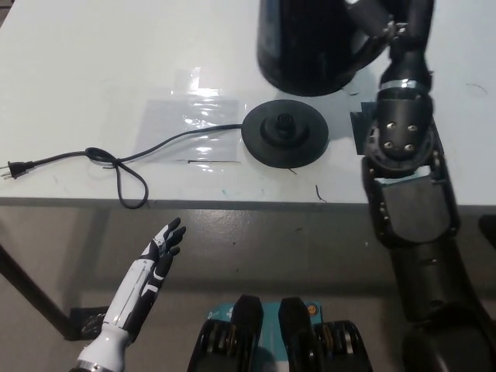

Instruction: A kettle and its base are kept separately on the desk infront of the robot and the robot uses its right hand to lift the kettle by its handle and places it on its base to align it correctly.

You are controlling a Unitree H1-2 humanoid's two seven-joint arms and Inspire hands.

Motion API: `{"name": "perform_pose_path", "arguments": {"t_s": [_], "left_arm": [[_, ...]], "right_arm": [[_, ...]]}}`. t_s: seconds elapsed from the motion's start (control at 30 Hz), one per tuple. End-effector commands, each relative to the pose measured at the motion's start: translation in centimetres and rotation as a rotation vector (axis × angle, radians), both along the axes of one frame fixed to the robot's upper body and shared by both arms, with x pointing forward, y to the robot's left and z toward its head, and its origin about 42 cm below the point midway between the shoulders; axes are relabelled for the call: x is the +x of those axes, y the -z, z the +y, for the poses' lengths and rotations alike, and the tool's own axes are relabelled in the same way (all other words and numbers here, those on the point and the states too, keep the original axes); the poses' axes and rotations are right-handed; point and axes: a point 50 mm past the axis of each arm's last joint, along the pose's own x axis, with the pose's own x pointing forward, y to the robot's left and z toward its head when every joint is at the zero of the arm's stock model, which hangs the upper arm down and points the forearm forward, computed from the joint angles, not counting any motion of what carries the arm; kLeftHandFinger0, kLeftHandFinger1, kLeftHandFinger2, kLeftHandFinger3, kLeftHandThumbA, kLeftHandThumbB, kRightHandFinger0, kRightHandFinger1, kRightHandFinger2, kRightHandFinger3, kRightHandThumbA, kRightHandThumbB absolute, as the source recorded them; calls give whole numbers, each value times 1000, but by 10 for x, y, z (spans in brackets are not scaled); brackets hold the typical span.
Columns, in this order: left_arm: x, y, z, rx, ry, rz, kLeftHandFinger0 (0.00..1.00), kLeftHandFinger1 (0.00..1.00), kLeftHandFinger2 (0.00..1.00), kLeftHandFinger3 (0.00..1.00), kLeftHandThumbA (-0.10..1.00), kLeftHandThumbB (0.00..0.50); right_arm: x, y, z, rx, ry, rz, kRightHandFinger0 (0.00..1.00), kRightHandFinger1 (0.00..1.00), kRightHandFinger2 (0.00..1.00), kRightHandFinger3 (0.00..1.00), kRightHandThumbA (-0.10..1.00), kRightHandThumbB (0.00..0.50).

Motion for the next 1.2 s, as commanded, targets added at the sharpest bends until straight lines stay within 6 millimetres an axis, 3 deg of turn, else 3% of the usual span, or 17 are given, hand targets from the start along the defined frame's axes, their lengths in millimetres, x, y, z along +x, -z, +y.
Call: {"name": "perform_pose_path", "arguments": {"t_s": [0.0,0.13,0.27,0.43,0.67,1.17], "left_arm": [[7,-9,4,15,20,-39,1000,1000,1000,1000,1000,185],[7,-9,4,10,18,-37,1000,1000,1000,1000,1000,210],[6,-10,3,0,14,-20,1000,1000,1000,1000,1000,234],[8,-12,2,11,13,-26,1000,1000,1000,1000,1000,213],[8,-13,3,18,12,-31,1000,1000,1000,1000,1000,232],[9,-13,2,22,20,-44,1000,1000,1000,1000,1000,199]], "right_arm": [[-9,-62,28,6,-52,-207,0,343,788,771,-100,151],[-6,-53,38,6,-73,-206,12,392,834,804,-100,149],[-3,-46,45,-9,-60,-199,0,376,834,796,-100,147],[2,-33,49,-17,-65,-160,0,364,832,784,-100,132],[8,-21,43,-31,-49,-155,0,356,807,766,-100,124],[9,-1,40,47,-49,-94,0,362,796,778,-100,152]]}}
